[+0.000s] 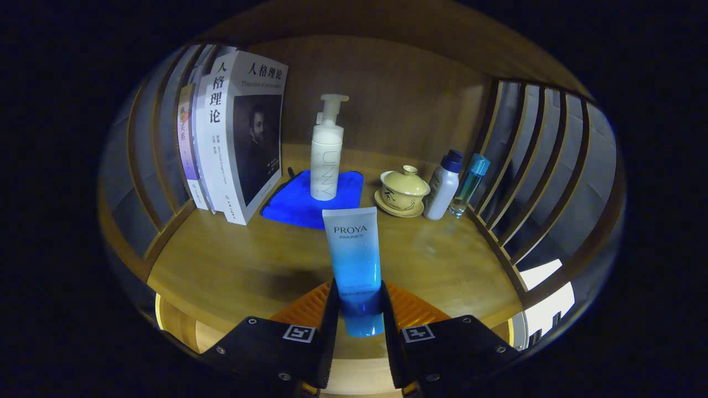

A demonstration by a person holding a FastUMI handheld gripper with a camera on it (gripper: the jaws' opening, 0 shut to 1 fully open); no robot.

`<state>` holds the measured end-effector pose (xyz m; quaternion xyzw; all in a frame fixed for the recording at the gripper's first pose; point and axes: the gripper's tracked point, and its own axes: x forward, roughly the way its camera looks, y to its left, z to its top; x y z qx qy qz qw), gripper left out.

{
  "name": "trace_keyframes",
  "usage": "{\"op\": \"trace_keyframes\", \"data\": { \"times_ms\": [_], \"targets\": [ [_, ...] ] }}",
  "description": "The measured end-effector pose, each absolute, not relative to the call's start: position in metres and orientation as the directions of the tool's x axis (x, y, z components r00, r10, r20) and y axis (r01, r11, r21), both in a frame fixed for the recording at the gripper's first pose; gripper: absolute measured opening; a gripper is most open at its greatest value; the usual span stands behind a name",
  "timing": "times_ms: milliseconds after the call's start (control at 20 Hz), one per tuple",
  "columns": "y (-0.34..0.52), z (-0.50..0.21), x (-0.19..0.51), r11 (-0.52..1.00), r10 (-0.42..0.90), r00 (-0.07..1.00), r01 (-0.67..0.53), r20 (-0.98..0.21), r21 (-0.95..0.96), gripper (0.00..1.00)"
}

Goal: Pull open the drawer, take out the items inside it, and place them on the countertop above the cabinet.

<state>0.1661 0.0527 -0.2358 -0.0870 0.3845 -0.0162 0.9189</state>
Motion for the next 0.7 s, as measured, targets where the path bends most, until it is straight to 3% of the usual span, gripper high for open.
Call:
{"op": "trace_keyframes", "data": {
  "times_ms": [550, 650, 700],
  "targets": [
    [0.044, -0.258, 0.186, 0.988, -0.063, 0.697, -0.059, -0.714, -0.145, 0.46],
    [0.041, -0.254, 0.188, 0.988, -0.068, 0.716, -0.050, -0.695, -0.149, 0.50],
    [0.037, -0.248, 0.187, 0.986, -0.080, 0.726, -0.044, -0.683, -0.161, 0.60]
  ]
}}
